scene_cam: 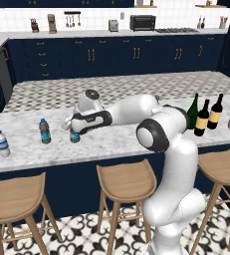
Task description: Move the plastic bottles in the middle to the plastics group, and the glass bottles in the middle to the glass group.
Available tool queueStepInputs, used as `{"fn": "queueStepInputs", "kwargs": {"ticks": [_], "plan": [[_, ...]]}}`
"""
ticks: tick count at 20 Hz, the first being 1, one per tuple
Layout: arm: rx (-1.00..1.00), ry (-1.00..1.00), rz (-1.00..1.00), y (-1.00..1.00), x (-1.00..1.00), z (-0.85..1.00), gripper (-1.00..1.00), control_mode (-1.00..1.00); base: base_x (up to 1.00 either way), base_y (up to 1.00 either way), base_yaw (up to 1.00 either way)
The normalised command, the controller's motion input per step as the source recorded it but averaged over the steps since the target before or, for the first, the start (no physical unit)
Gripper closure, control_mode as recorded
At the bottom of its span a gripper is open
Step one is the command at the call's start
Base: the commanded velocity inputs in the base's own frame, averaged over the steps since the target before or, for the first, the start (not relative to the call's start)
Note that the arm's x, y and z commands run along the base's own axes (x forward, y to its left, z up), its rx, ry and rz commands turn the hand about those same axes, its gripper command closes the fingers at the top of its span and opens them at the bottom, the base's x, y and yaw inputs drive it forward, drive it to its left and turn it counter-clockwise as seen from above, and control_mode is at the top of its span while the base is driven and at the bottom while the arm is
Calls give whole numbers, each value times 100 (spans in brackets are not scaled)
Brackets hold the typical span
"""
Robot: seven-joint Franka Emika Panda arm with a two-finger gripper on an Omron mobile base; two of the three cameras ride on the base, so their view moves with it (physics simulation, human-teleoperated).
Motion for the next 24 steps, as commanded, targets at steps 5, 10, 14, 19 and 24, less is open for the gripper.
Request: {"fn": "queueStepInputs", "kwargs": {"ticks": [5,10,14,19,24], "plan": [[-5,2,14,37,0,0,100,-100,0,0,0],[0,0,6,6,0,-1,100,-100,0,0,0],[1,4,6,1,3,-13,100,-100,0,0,0],[4,5,7,4,11,-60,100,-100,0,0,0],[1,3,3,2,22,-12,100,-100,0,0,0]]}}
